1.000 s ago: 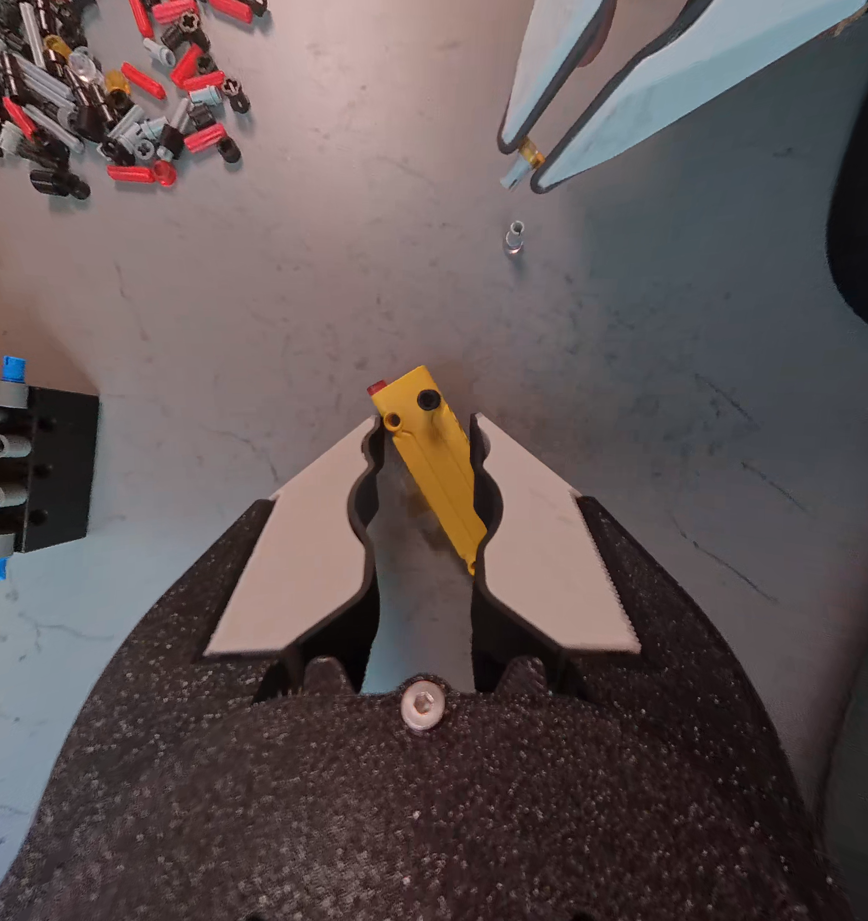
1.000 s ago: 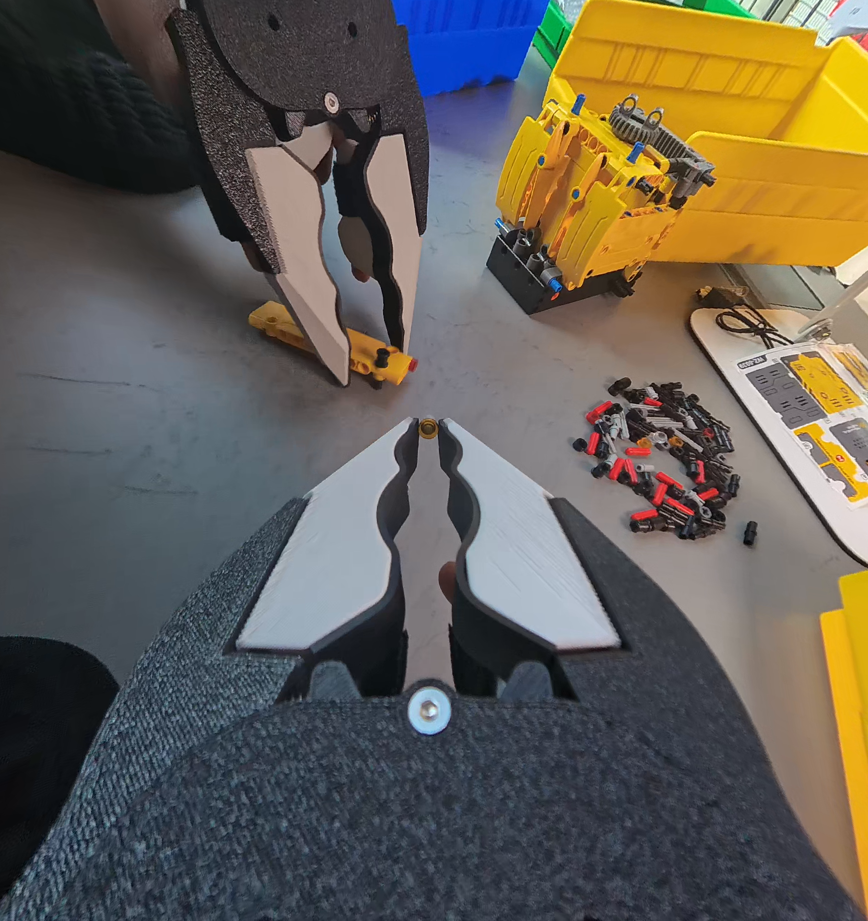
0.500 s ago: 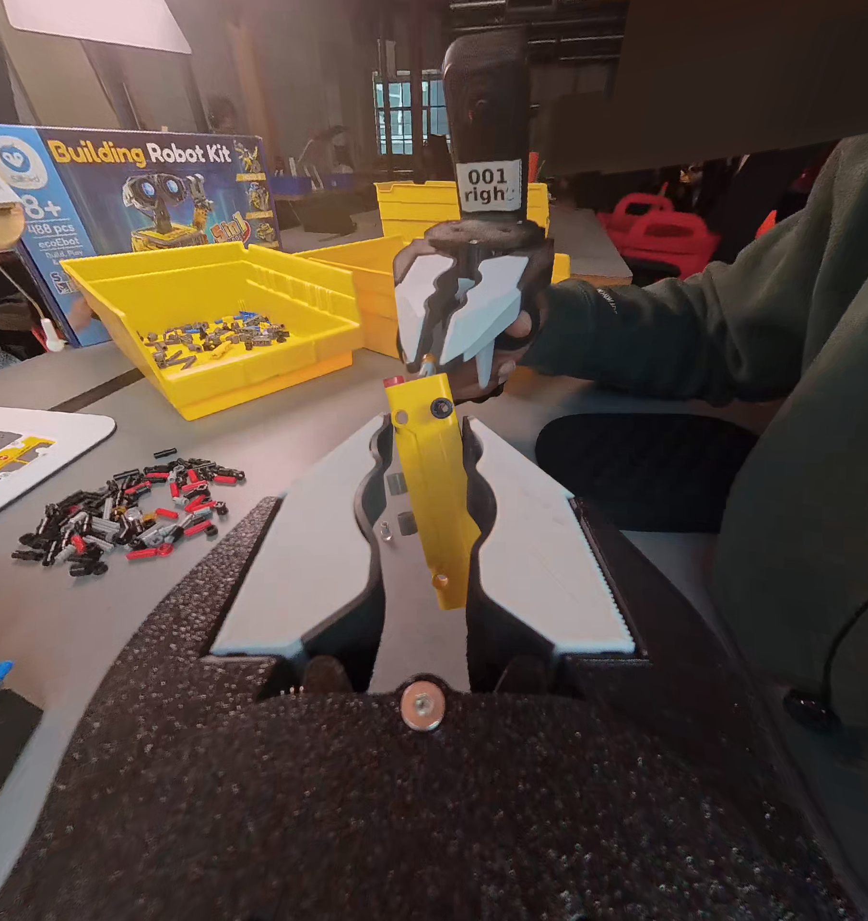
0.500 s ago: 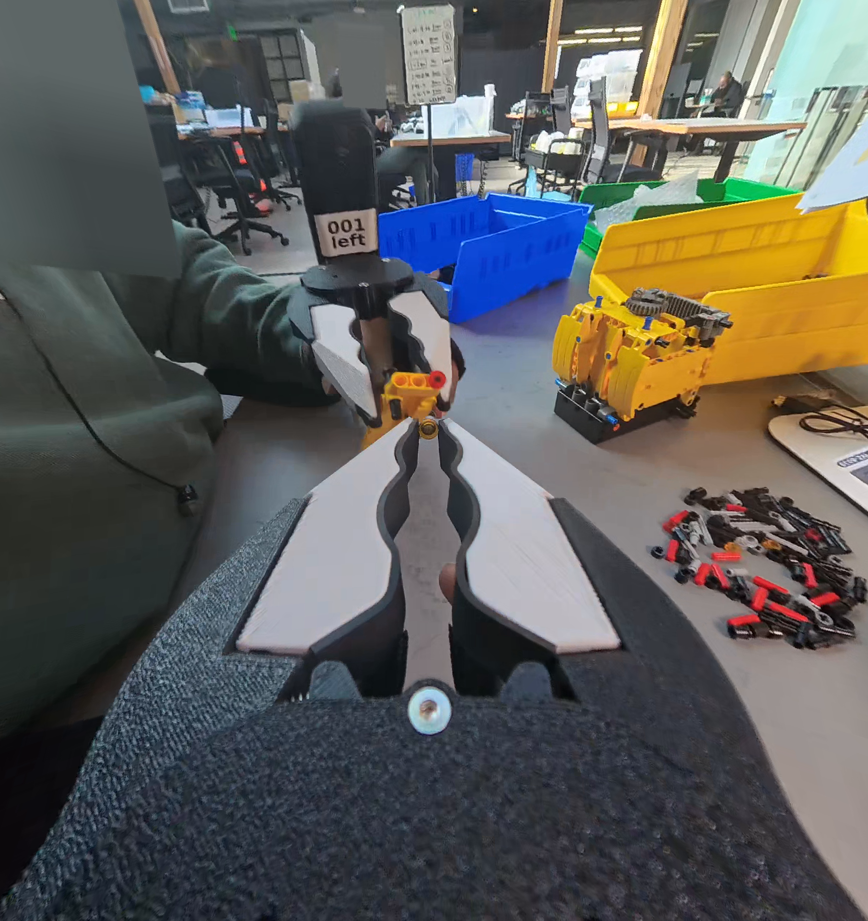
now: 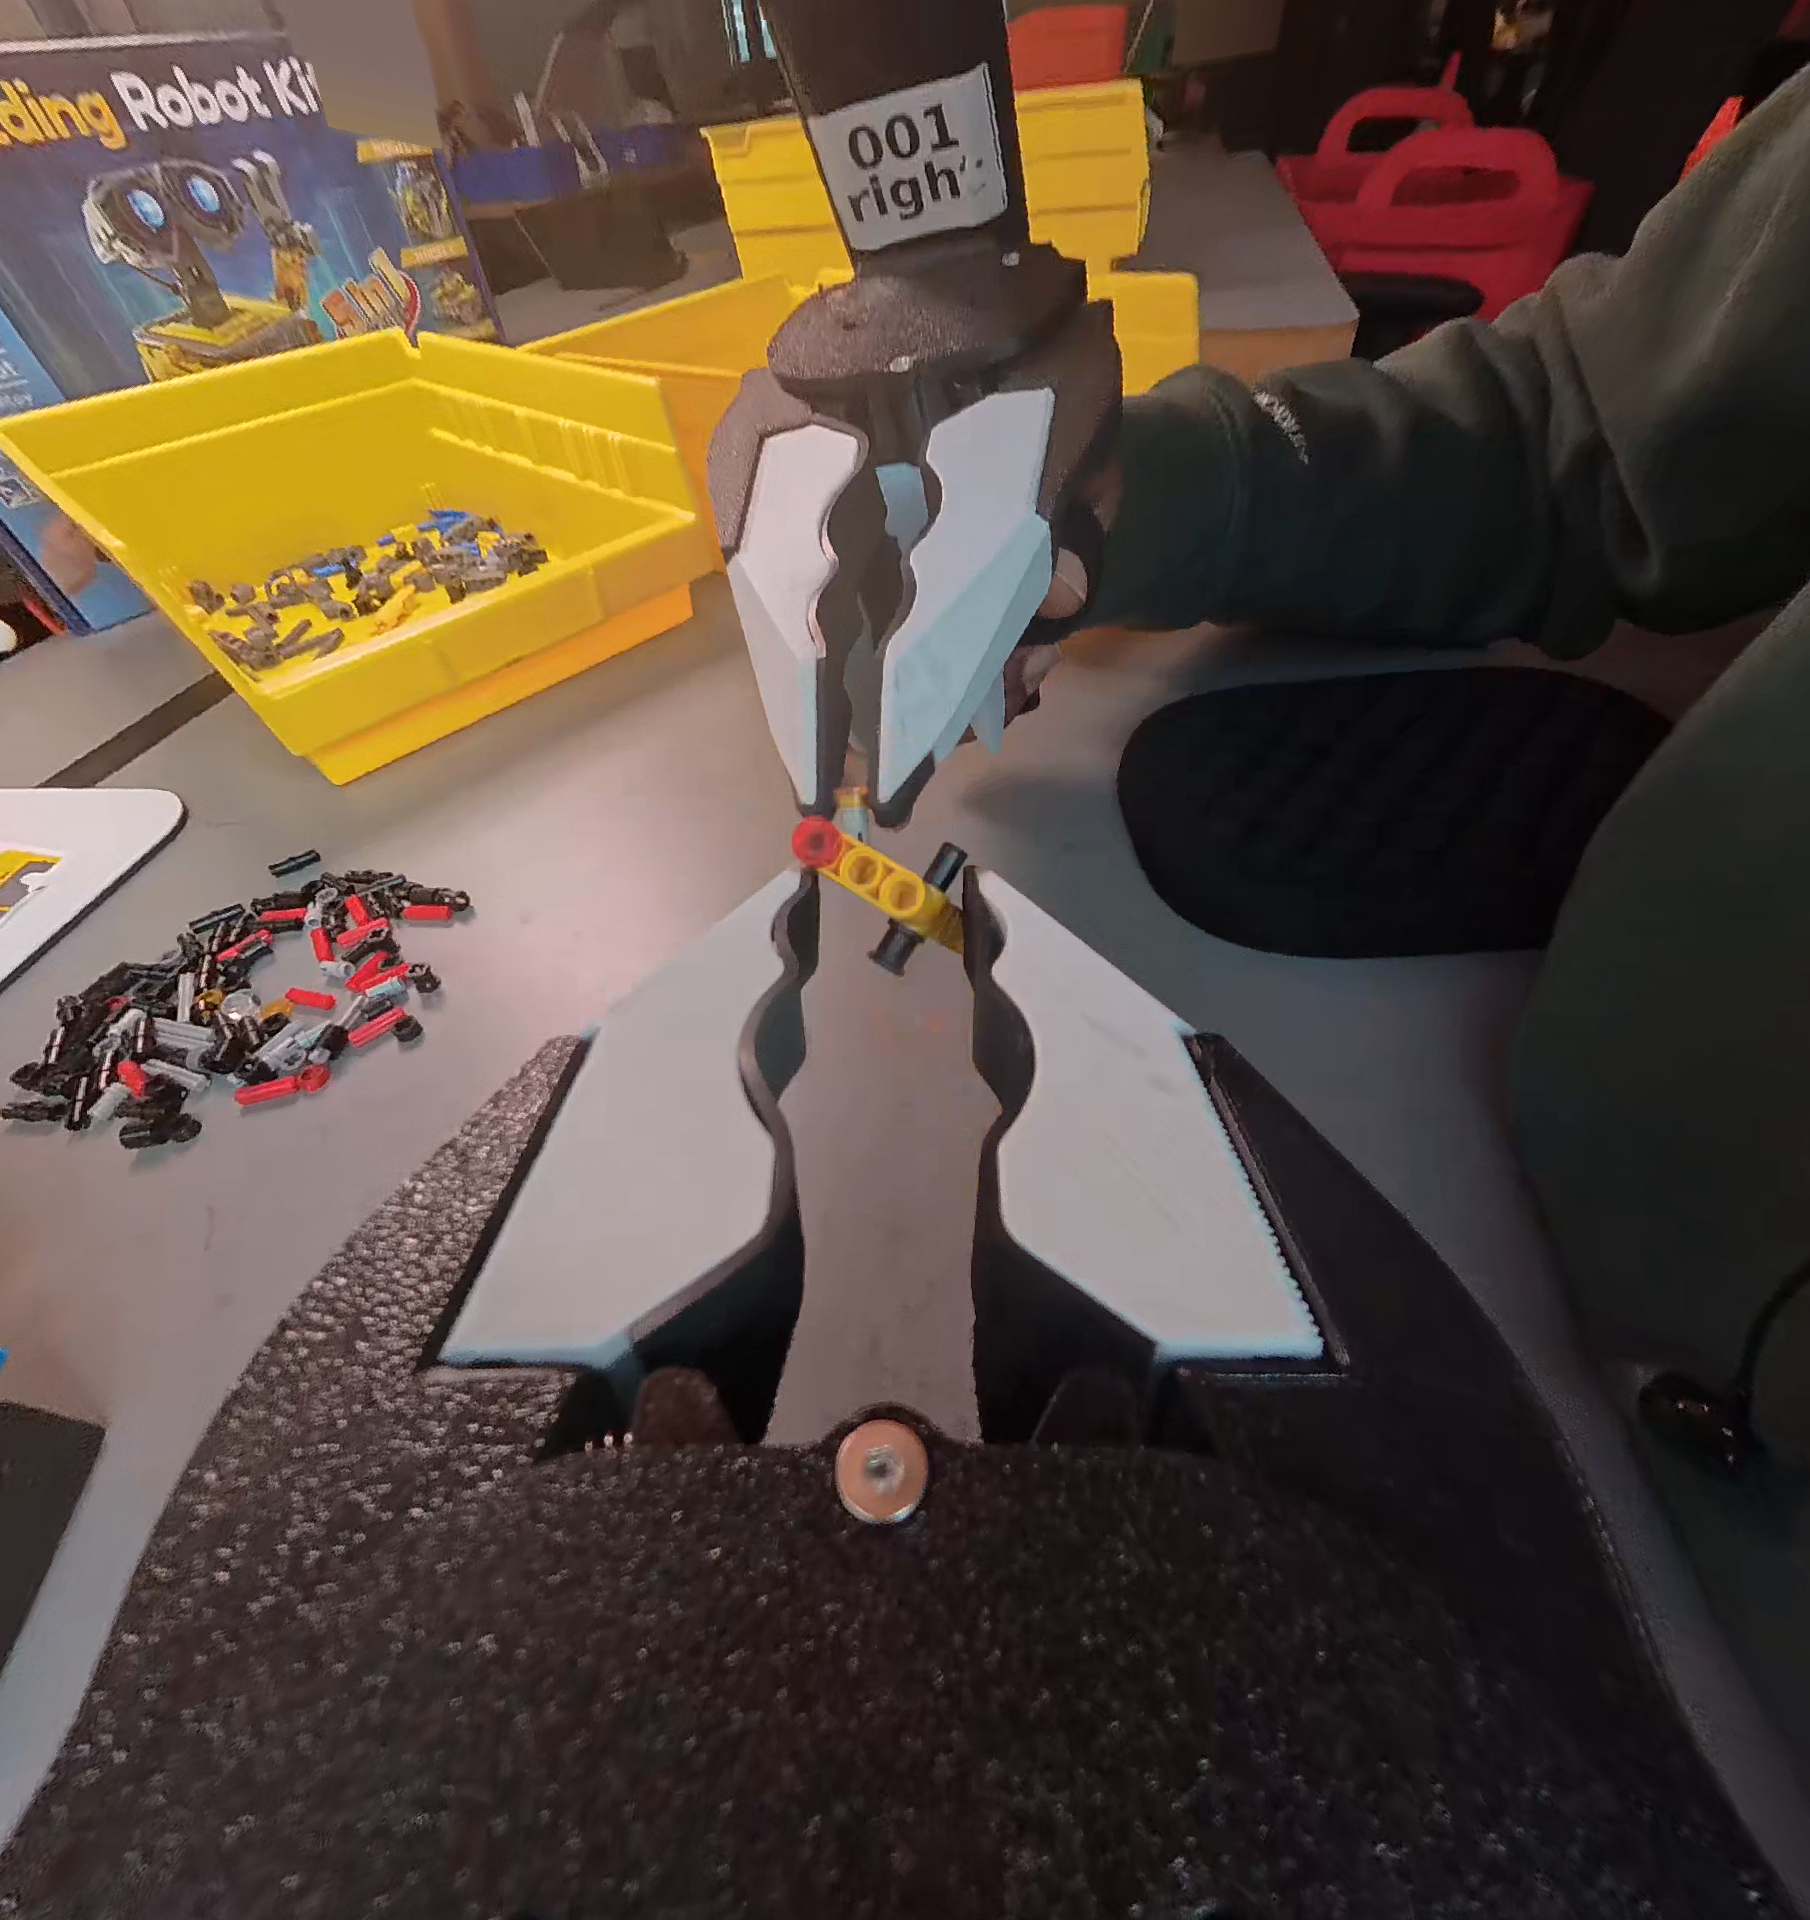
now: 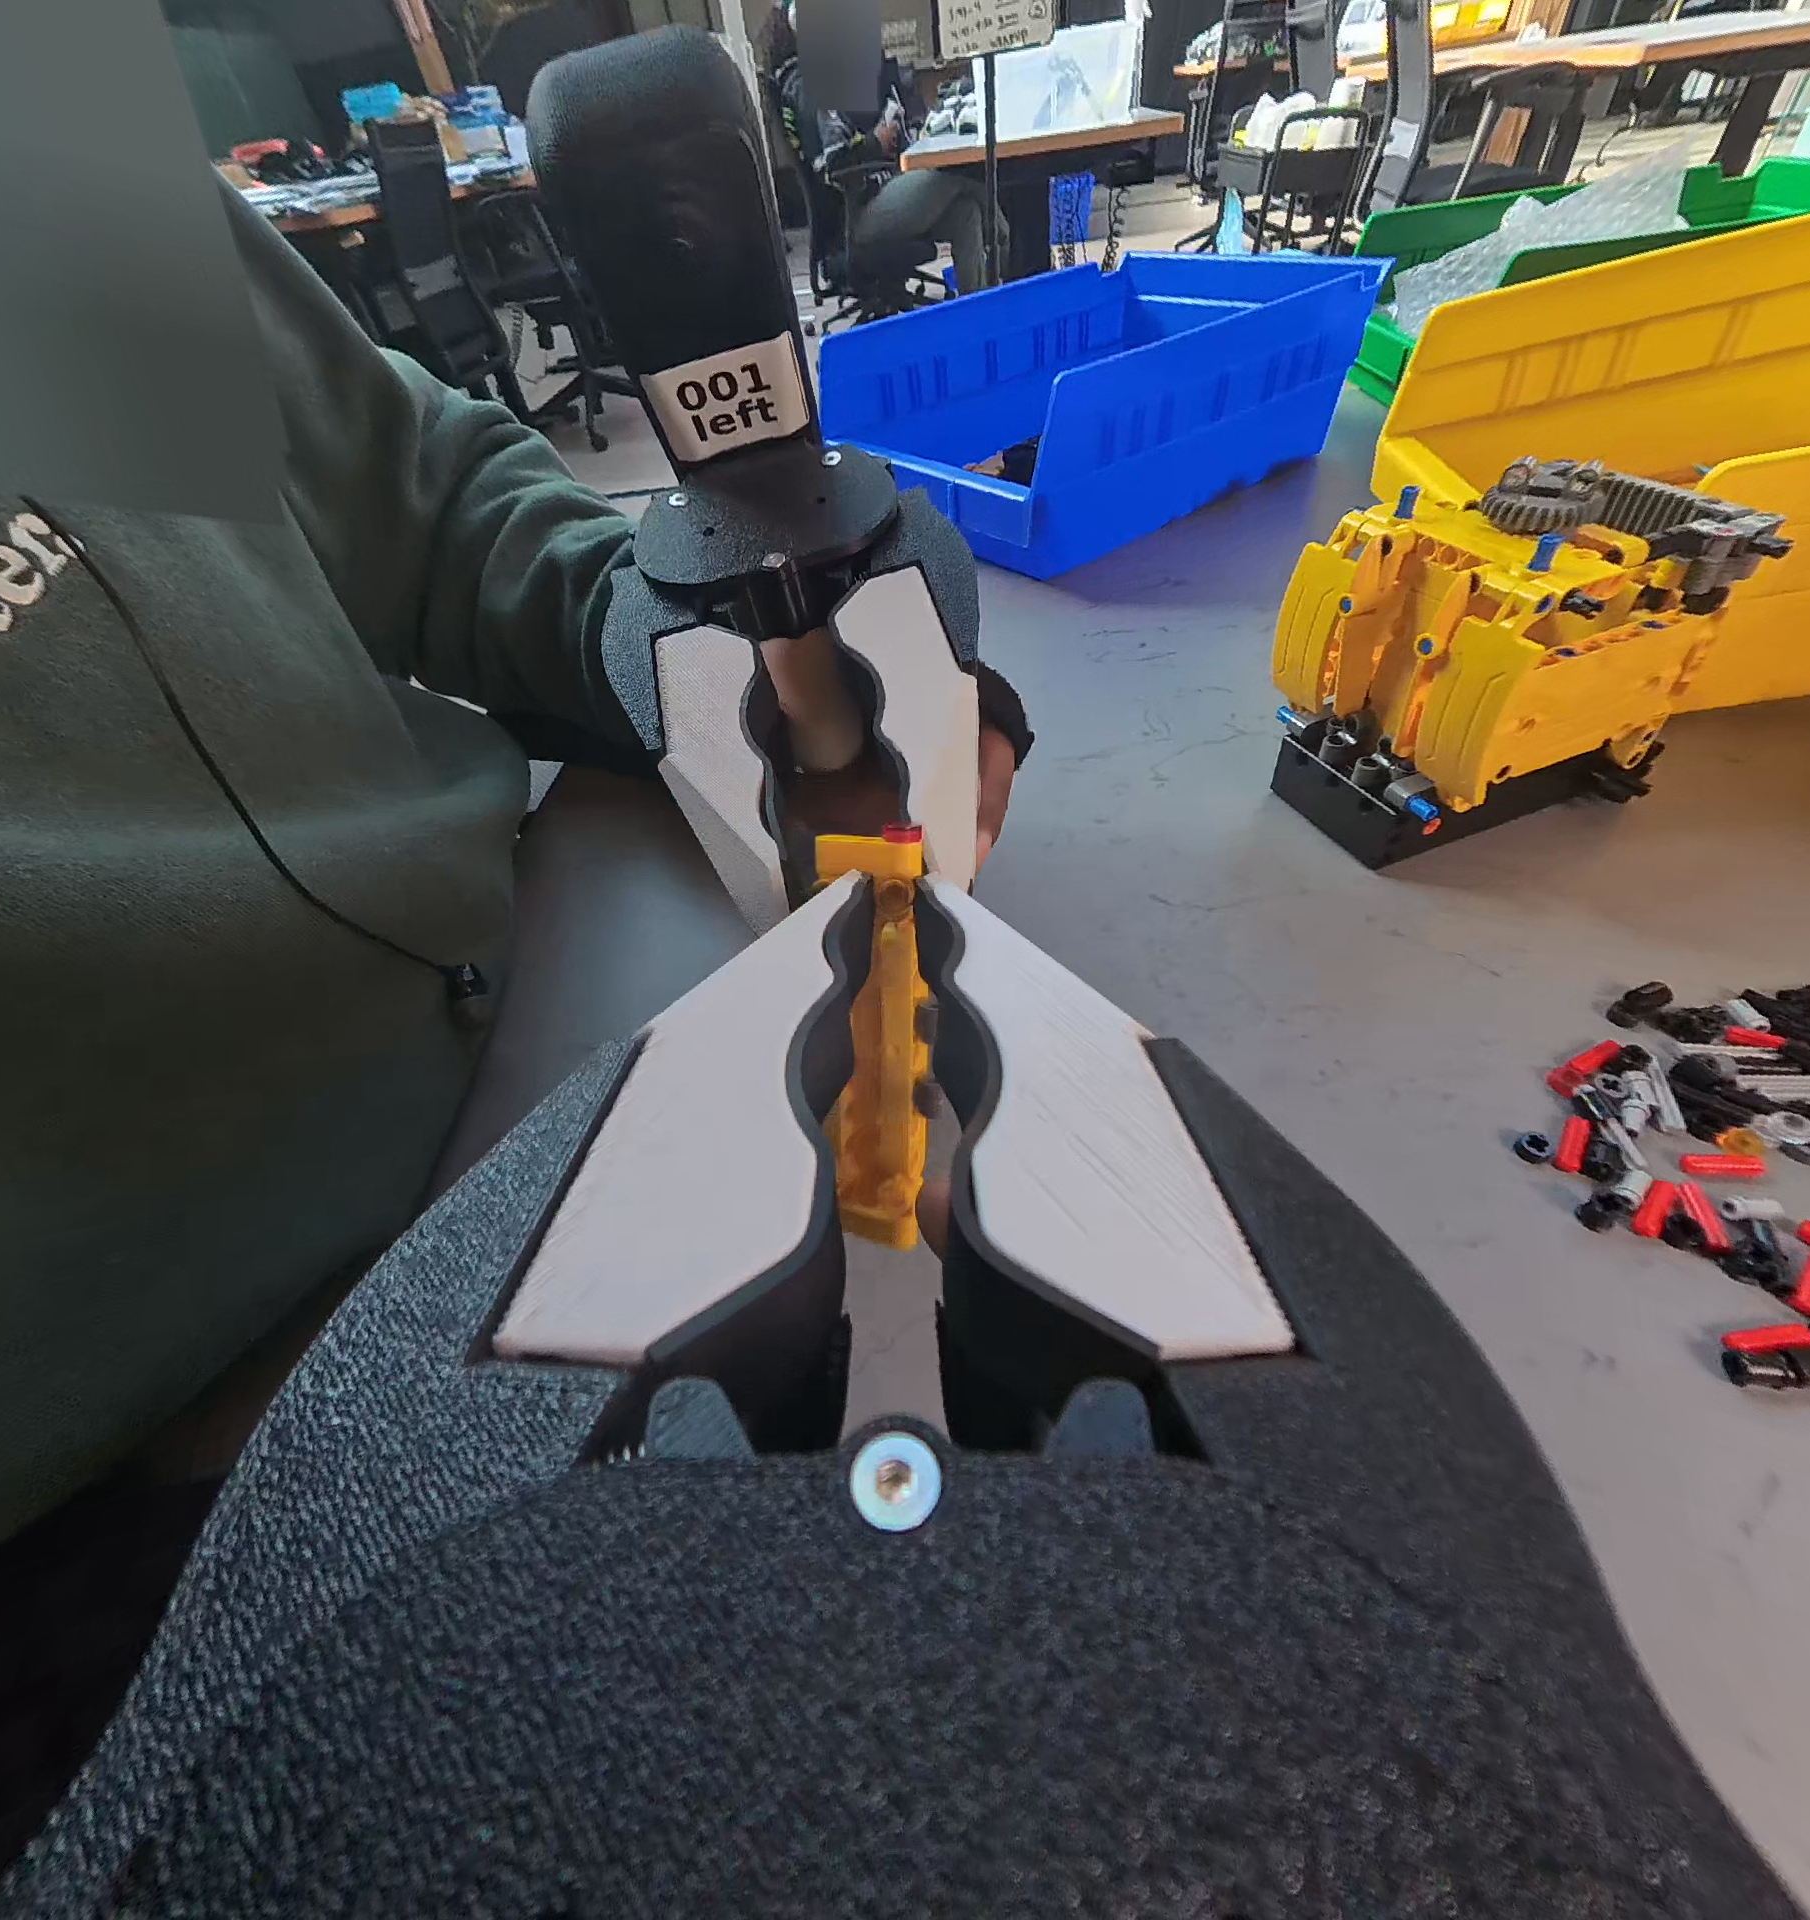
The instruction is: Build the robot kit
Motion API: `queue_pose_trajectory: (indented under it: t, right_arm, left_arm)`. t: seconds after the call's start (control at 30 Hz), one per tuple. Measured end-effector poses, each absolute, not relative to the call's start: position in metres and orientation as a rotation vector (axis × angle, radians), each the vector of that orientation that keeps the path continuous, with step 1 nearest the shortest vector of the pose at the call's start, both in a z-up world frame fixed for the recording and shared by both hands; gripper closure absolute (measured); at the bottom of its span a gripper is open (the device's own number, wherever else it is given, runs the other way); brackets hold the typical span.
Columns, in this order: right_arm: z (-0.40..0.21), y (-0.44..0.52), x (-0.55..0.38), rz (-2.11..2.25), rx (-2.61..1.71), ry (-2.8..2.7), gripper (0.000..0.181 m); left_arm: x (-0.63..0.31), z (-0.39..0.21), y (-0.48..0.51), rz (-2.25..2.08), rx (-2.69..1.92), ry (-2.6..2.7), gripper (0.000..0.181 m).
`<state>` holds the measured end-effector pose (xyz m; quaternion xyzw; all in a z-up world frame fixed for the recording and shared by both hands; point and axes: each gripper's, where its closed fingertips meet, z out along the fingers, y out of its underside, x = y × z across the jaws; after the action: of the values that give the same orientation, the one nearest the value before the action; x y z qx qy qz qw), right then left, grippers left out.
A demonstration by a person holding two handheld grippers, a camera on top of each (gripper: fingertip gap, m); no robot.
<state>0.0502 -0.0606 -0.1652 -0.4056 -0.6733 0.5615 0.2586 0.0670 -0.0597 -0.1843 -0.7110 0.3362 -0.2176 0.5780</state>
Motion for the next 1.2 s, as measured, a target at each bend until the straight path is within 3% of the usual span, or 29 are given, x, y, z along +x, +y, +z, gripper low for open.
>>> queue_pose_trajectory:
  t: [0.27,1.2]
  right_arm:
    - [-0.183,-0.057,0.053,1.435,-1.131,-1.912,0.174]
    - [-0.200,-0.044,0.061,1.316,-1.185,-1.953,0.174]
  left_arm:
    - [0.063,-0.205,-0.058,-0.361,-1.804,0.857,0.163]
    - [0.060,-0.199,-0.064,-0.418,-1.971,0.825,0.155]
